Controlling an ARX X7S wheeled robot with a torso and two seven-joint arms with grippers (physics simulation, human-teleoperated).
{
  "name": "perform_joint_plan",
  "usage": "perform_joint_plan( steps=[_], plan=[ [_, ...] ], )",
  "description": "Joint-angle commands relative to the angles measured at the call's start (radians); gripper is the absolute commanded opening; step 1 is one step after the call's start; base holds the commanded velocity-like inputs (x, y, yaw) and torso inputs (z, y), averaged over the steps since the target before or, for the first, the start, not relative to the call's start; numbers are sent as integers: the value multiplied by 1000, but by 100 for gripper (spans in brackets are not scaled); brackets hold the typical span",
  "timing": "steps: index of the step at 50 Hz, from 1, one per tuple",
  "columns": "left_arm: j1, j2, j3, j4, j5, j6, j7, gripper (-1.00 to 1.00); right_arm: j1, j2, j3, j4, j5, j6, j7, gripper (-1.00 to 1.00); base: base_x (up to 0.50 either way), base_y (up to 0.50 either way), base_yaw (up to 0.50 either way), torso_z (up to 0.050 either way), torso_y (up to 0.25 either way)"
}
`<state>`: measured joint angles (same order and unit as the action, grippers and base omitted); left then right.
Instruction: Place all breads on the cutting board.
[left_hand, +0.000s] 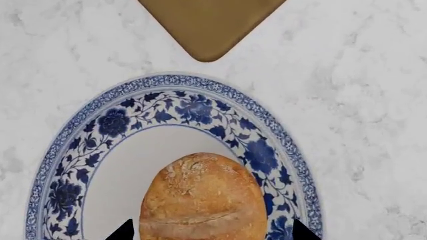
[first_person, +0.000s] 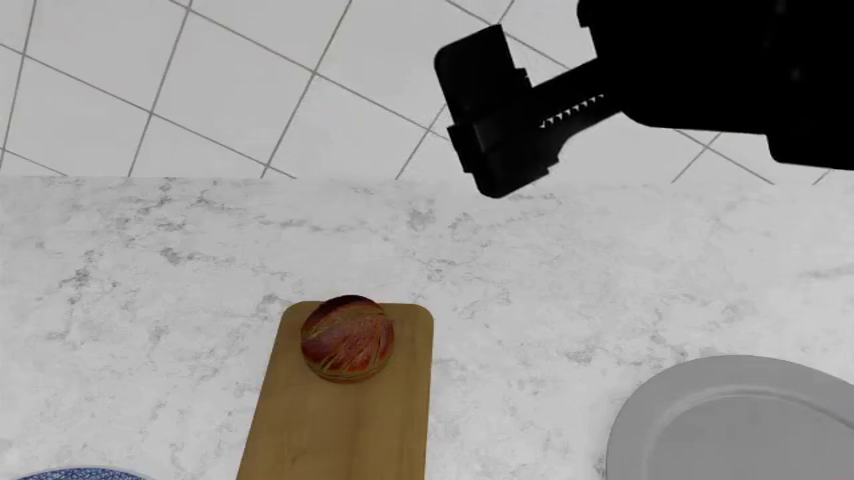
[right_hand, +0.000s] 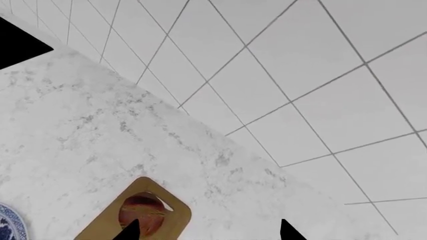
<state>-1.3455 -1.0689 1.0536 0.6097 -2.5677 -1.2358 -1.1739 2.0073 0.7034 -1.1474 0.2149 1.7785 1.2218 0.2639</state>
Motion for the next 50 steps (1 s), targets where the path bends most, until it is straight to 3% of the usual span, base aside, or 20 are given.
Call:
perform_joint_plan(
  steps=[1, 26, 27, 39, 50],
  plan=[
    [102, 5, -9, -4, 112, 0, 59, 100, -8, 11, 2, -11, 10, -3, 9, 100, 0, 0, 0, 0, 0],
    [225, 9, 7, -17, 253, 1, 120, 100, -28, 29, 4, -24, 13, -14, 13, 100, 1, 0, 0, 0, 0],
    [94, 19, 17, -21, 136, 3, 45, -100, -19, 26, 2, -17, 11, -6, 11, 100, 0, 0, -4, 0, 0],
    [-196, 74, 58, -77, -93, -12, -74, -100, -21, 35, 3, -24, 14, -7, 14, 100, 0, 0, 0, 0, 0],
    [-351, 168, 28, -295, -78, -100, -52, -100, -31, 39, 5, -30, 21, -14, 24, 100, 0, 0, 0, 0, 0]
  ],
)
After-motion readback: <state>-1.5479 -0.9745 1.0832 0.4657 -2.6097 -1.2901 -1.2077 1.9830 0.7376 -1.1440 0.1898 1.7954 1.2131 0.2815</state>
